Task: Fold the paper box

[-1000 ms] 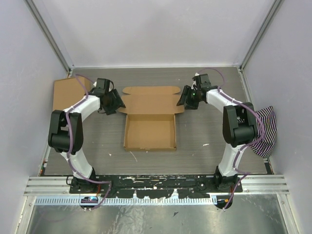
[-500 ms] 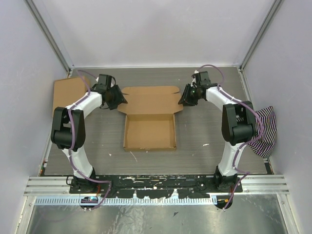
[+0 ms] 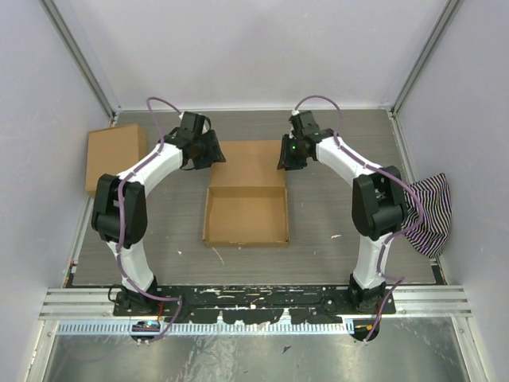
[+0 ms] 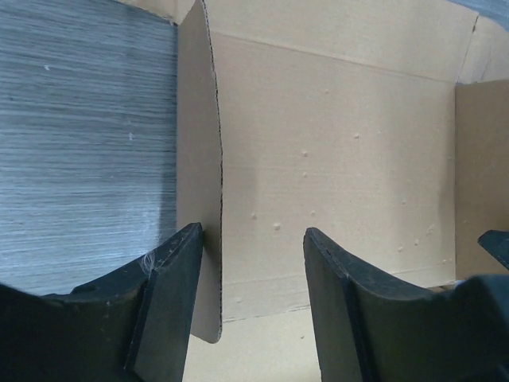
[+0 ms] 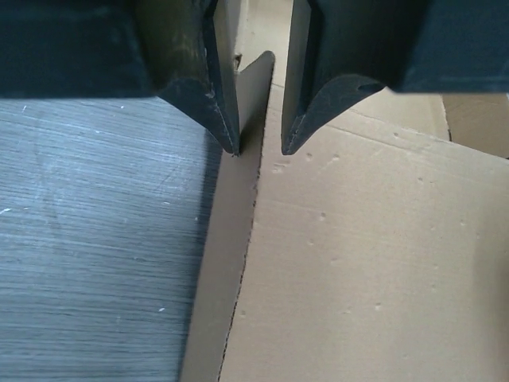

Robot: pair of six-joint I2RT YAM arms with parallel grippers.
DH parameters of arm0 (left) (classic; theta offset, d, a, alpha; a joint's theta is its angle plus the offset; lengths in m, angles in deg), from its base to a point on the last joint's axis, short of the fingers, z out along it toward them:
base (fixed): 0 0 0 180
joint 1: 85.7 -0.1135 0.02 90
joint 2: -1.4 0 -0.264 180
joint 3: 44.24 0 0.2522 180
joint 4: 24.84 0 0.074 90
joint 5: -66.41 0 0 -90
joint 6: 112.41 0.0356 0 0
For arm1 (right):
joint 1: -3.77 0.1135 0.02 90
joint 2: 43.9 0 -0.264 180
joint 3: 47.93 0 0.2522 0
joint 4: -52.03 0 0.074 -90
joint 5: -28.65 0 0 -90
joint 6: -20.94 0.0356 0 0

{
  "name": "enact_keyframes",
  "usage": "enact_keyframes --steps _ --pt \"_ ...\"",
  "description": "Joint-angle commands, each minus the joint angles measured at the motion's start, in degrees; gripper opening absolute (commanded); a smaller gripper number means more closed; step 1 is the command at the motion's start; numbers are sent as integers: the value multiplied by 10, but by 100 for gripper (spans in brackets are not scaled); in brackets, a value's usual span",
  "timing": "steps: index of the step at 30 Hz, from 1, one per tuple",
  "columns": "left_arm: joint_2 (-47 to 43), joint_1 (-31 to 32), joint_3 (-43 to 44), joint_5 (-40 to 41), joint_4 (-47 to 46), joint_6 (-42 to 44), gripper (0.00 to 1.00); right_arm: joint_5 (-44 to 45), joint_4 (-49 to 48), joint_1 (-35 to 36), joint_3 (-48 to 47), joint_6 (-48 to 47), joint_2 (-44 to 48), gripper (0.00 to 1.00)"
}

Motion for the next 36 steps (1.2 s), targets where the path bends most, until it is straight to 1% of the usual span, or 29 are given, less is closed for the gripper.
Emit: enact_keyframes --steps 1,7,13,21,22,24,28,36 --pt "24 18 33 22 32 20 60 86 37 36 -54 -12 -12 33" --pt "48 42 62 51 62 38 60 158 75 81 -102 -14 -52 33" --pt "85 59 104 79 113 54 60 200 97 98 -116 -15 -73 32" --pt "97 75 140 159 162 74 61 225 115 102 -126 -15 -67 31" --pt "96 74 141 174 167 78 61 246 117 102 -127 -15 -66 31" --pt "91 74 142 200 172 84 62 259 121 99 -131 -16 -64 31" --pt "94 71 156 222 174 100 62 254 124 89 -142 -22 -71 31" --pt "160 56 245 225 207 111 62 194 135 54 -221 -43 -119 31"
